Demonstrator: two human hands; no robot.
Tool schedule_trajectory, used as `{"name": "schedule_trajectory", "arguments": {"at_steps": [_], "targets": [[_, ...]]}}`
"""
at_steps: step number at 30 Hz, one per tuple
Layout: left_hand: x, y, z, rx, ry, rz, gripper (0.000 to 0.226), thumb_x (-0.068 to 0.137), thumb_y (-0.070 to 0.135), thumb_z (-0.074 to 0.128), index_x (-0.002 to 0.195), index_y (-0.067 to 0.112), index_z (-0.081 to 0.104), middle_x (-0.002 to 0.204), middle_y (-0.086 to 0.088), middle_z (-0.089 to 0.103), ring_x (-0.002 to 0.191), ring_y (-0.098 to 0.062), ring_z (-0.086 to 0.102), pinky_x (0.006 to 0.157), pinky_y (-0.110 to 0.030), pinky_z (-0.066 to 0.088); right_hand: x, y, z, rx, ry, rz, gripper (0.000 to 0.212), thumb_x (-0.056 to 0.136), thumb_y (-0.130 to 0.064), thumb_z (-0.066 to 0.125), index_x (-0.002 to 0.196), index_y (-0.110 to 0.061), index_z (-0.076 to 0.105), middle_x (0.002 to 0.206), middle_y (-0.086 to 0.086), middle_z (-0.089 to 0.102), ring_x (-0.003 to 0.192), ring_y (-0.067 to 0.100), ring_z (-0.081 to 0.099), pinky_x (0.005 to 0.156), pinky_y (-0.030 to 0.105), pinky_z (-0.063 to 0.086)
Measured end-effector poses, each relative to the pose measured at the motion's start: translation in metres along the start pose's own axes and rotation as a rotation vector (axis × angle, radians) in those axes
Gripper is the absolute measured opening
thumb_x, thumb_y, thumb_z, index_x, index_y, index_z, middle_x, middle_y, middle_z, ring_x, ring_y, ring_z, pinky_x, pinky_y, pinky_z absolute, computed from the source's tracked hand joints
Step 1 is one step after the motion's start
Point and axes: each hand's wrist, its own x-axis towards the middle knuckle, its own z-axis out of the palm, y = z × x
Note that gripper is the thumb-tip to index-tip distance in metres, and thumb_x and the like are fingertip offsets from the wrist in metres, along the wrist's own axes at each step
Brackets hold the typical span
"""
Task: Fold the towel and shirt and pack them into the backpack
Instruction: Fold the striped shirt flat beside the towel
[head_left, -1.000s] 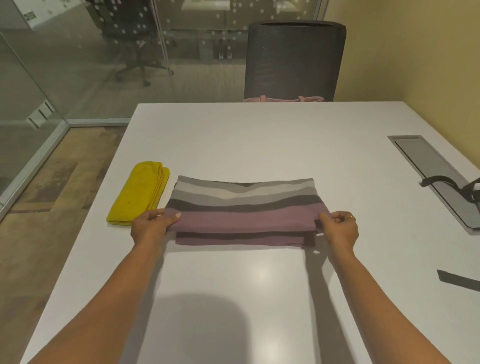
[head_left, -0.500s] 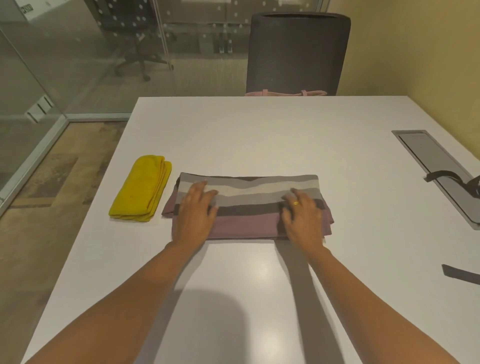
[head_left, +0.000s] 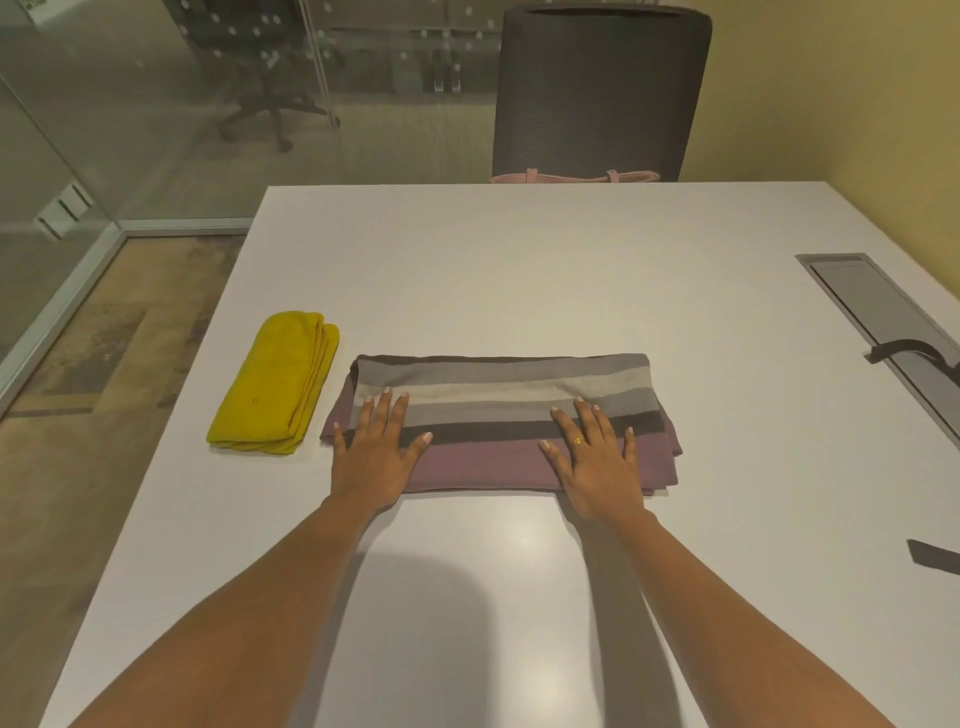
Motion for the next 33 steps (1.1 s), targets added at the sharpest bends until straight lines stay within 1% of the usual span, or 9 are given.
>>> {"name": "schedule_trajectory", "arguments": {"at_steps": [4, 8, 10, 14, 17, 20, 22, 26, 33], "targets": [[0.001, 0.0, 0.002, -0.017, 0.03, -0.001, 0.07, 0.09, 0.062, 0.019, 0.148, 0.028, -0.001, 0.158, 0.003, -0.004, 0.146, -0.019, -0.003, 0.115, -0.054, 0.0, 0.01, -0.002, -0.015, -0.069, 0.117, 0.006, 0.066, 0.086, -0.058, 0.01, 0.129, -0.025, 0.047, 0.142, -0.001, 0.042, 0.131, 0.021, 0.036, 0.102, 0.05, 0.028], [-0.004, 0.0, 0.002, 0.081, 0.085, 0.074, 0.106, 0.057, 0.085, -0.021, 0.148, 0.033, -0.001, 0.158, 0.001, -0.004, 0.147, -0.021, -0.003, 0.112, -0.058, -0.004, 0.026, 0.006, -0.026, -0.249, 0.223, -0.127, 0.045, 0.084, -0.05, 0.043, 0.11, -0.016, 0.058, 0.124, 0.005, 0.056, 0.117, 0.029, 0.048, 0.087, 0.049, 0.038], [-0.006, 0.0, 0.002, 0.125, 0.074, 0.125, 0.112, 0.05, 0.086, -0.027, 0.147, 0.036, -0.002, 0.158, 0.001, -0.005, 0.146, -0.021, -0.004, 0.112, -0.06, -0.004, 0.034, 0.005, -0.03, -0.274, 0.179, -0.201, 0.047, 0.083, -0.049, 0.043, 0.115, -0.017, 0.056, 0.132, 0.006, 0.051, 0.128, 0.03, 0.043, 0.096, 0.056, 0.034], [-0.003, 0.0, 0.001, 0.117, 0.049, 0.13, 0.11, 0.05, 0.083, -0.032, 0.146, 0.038, -0.003, 0.158, 0.002, -0.008, 0.146, -0.021, -0.005, 0.111, -0.061, -0.003, 0.048, -0.002, -0.042, -0.273, -0.022, -0.289, 0.069, 0.083, -0.061, 0.012, 0.138, -0.026, 0.037, 0.154, 0.001, 0.023, 0.144, 0.024, 0.014, 0.109, 0.059, 0.016], [0.002, -0.001, 0.003, 0.12, 0.044, 0.123, 0.109, 0.051, 0.078, -0.038, 0.146, 0.039, -0.004, 0.158, 0.003, -0.008, 0.146, -0.02, -0.006, 0.111, -0.061, -0.001, 0.056, -0.002, -0.04, -0.275, -0.159, -0.247, 0.059, 0.093, -0.058, 0.023, 0.146, -0.031, 0.017, 0.158, -0.003, 0.003, 0.145, 0.021, 0.002, 0.112, 0.056, 0.011], [0.008, -0.001, 0.002, 0.167, 0.019, 0.129, 0.11, 0.048, 0.077, -0.04, 0.146, 0.039, -0.006, 0.158, 0.003, -0.01, 0.146, -0.02, -0.007, 0.111, -0.061, -0.001, 0.061, -0.007, -0.04, -0.315, -0.207, -0.207, 0.059, 0.094, -0.055, 0.028, 0.147, -0.032, 0.014, 0.158, -0.001, 0.003, 0.144, 0.024, 0.005, 0.11, 0.055, 0.017], [0.014, 0.0, -0.005, 0.199, -0.005, 0.141, 0.104, 0.054, 0.076, -0.036, 0.146, 0.038, -0.007, 0.158, 0.003, -0.01, 0.146, -0.02, -0.007, 0.111, -0.061, -0.002, 0.064, -0.012, -0.042, -0.359, -0.216, -0.193, 0.059, 0.094, -0.056, 0.029, 0.146, -0.031, 0.016, 0.156, 0.001, 0.009, 0.141, 0.028, 0.011, 0.107, 0.054, 0.025], [0.032, 0.003, -0.022, 0.301, -0.049, 0.141, 0.062, 0.091, 0.06, 0.009, 0.145, 0.037, -0.01, 0.158, 0.001, -0.012, 0.146, -0.022, -0.01, 0.111, -0.061, -0.004, 0.068, -0.022, -0.05, -0.418, -0.2, -0.152, 0.059, 0.091, -0.06, 0.034, 0.14, -0.027, 0.027, 0.141, 0.004, 0.032, 0.126, 0.03, 0.03, 0.096, 0.049, 0.037], [0.044, 0.034, -0.03, 0.17, 0.026, 0.063, 0.056, 0.099, 0.044, 0.024, 0.149, 0.026, 0.007, 0.158, -0.005, -0.003, 0.146, -0.024, -0.004, 0.114, -0.056, -0.001, 0.063, -0.036, -0.047, -0.346, -0.18, 0.002, 0.071, 0.085, -0.066, 0.041, 0.138, -0.02, 0.032, 0.131, 0.004, 0.039, 0.115, 0.027, 0.04, 0.083, 0.033, 0.045]]}}
